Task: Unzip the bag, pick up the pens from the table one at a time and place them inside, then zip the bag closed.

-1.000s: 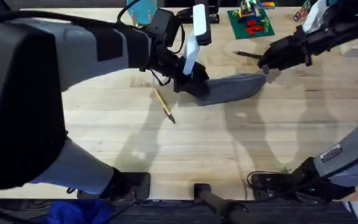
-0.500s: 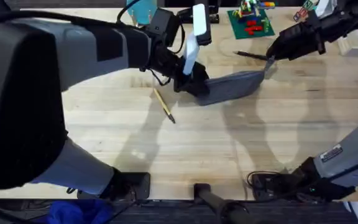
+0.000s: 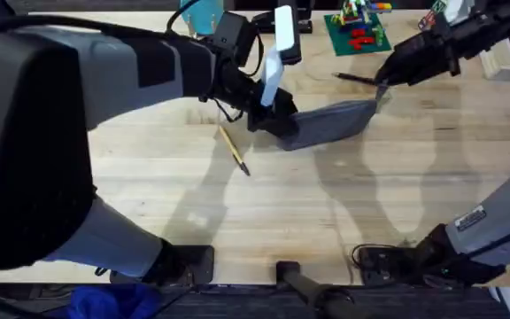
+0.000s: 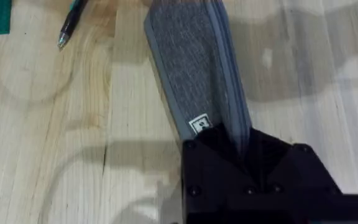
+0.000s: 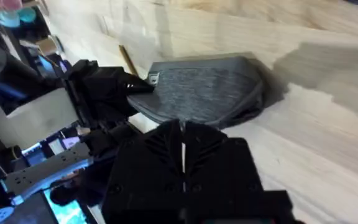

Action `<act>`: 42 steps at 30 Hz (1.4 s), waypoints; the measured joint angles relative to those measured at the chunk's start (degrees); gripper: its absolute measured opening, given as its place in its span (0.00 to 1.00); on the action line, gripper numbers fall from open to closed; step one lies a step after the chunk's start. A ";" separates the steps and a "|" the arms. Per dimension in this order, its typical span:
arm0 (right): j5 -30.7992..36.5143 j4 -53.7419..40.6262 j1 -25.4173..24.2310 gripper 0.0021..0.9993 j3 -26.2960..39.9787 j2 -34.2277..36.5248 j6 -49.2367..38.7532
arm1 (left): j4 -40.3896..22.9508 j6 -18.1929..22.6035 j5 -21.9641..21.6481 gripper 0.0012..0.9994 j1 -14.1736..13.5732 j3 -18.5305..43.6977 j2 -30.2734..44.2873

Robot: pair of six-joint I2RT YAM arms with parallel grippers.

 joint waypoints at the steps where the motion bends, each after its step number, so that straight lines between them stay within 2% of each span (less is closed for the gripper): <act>1: -0.01 0.01 0.57 0.03 0.07 0.00 0.00 | 0.00 0.00 0.00 0.04 0.00 0.00 0.00; 16: -1.50 0.00 5.71 0.03 0.39 0.00 -0.04 | 0.00 0.01 -0.04 0.04 0.00 0.00 0.00; 42: -2.43 2.99 19.25 0.03 0.60 -0.02 2.14 | 0.02 0.01 -0.09 0.04 0.00 0.00 0.00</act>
